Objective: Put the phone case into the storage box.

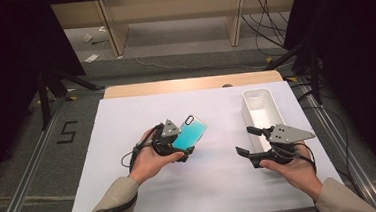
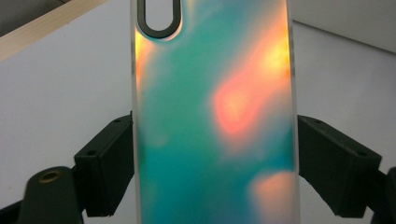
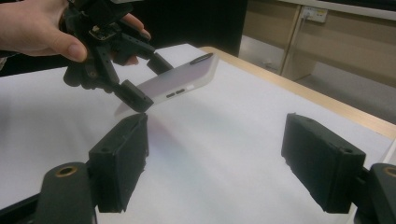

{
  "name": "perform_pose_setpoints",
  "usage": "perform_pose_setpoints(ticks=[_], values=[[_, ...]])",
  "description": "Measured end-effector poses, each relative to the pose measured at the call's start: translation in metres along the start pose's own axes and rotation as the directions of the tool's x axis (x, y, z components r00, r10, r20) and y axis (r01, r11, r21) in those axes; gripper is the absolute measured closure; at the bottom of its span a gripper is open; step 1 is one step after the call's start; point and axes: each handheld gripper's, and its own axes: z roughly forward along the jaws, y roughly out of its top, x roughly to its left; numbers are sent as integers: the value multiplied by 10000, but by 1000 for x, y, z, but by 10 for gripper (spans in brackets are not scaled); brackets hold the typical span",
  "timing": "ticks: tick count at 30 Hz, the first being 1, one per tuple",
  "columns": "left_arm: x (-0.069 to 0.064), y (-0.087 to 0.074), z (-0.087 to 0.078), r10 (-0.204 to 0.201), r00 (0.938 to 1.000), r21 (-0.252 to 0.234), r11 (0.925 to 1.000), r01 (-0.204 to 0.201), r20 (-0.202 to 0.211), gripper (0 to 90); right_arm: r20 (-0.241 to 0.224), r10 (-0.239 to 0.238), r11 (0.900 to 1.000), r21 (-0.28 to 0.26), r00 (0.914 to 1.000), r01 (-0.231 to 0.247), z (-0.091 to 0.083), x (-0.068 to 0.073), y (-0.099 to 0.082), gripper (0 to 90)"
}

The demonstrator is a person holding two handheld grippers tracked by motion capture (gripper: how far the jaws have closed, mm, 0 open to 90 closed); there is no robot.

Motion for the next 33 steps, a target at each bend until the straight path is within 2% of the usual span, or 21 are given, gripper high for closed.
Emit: perform_pose_setpoints(ticks=[19,33], values=[[-6,-8,-14,-316,9993,-475,9983,326,223,167,156,4,10000,-10,9999,-4,1,2,3,229],[-6,-9,-27,-523,9984,-925,9942,539,199,168,196,45,10000,-6,9998,-45,3,2,4,229]])
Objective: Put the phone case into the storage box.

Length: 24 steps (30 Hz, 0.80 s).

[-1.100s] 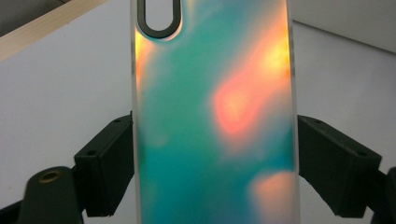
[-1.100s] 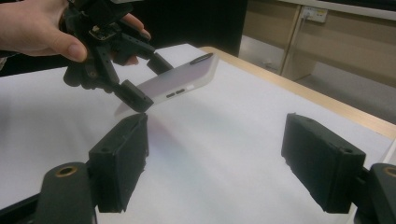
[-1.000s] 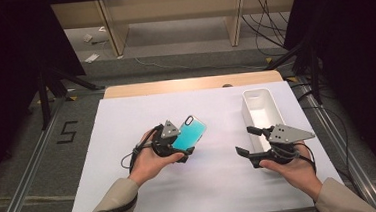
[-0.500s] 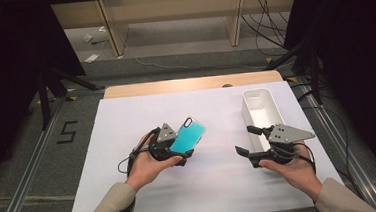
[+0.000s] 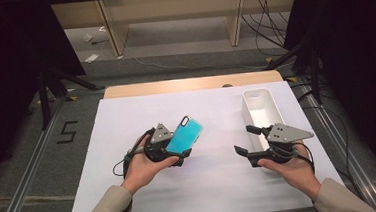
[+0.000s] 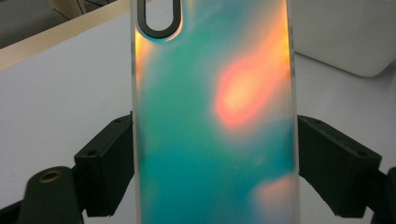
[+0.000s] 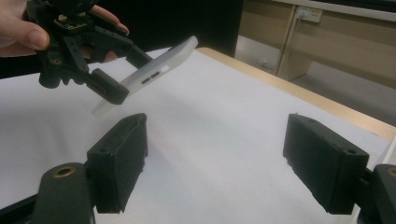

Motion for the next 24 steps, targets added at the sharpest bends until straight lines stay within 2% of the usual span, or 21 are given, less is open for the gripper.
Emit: perform_pose_setpoints(ticks=[11,24], values=[[-1,-7,-9,-59,10000,-27,10000,59,-65,168,58,93,10000,7,9999,-93,3,0,2,229],[-5,-11,-10,-85,10000,-70,9999,85,-16,168,182,275,9996,92,9995,-276,10,1,4,230]])
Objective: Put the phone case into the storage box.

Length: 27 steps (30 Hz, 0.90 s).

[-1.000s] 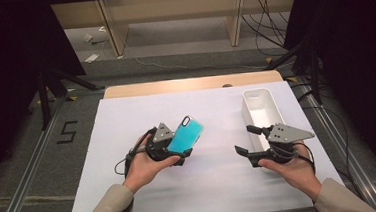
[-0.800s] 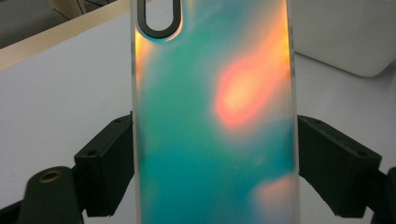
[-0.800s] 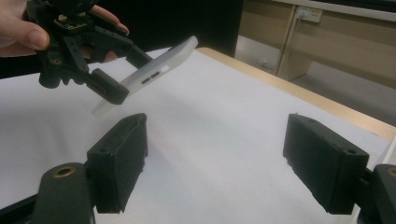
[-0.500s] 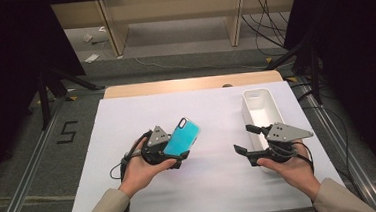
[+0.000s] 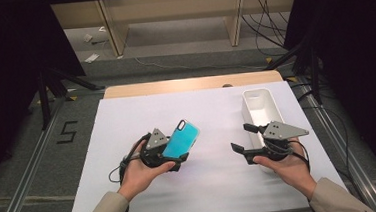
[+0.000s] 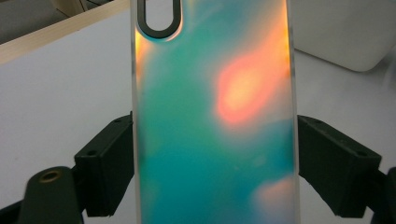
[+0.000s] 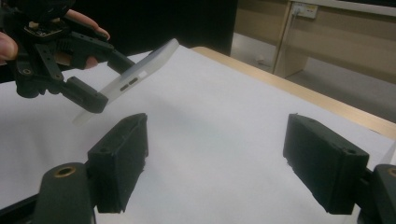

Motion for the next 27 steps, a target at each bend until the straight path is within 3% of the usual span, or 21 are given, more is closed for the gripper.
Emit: perform_pose_setpoints(ticks=[27], values=[[-9,0,6,221,9996,50,9997,-221,152,168,-87,132,9997,200,9999,-130,17,3,6,228]])
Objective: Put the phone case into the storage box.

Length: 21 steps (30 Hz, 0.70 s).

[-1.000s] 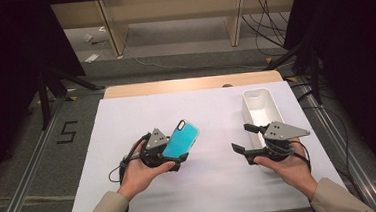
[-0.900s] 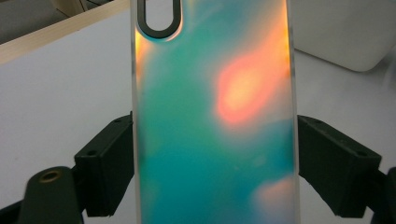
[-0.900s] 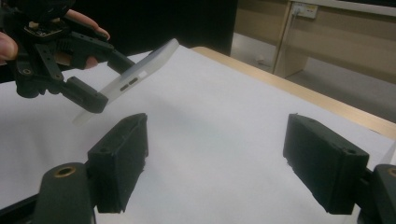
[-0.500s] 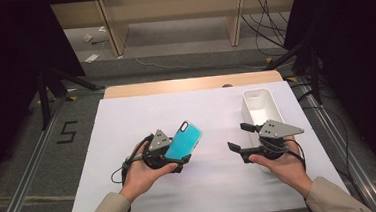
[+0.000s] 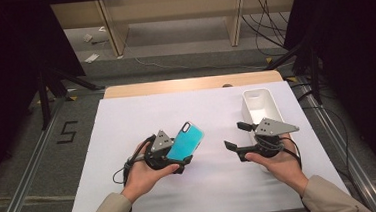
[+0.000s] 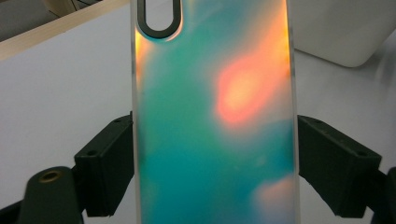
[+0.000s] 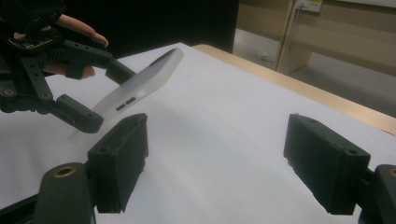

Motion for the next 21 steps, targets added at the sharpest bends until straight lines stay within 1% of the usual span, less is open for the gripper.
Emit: perform_pose_setpoints(ticks=[3,13,21], values=[[0,0,0,95,10000,93,9999,-95,2,168,-24,26,10000,-30,10000,-26,2,1,1,227],[-4,1,2,96,10000,20,10000,-96,22,168,-80,0,10000,-60,10000,-1,8,2,5,227],[-5,2,3,208,9998,86,9997,-208,48,168,-118,21,10000,-62,9999,-22,13,3,8,227]])
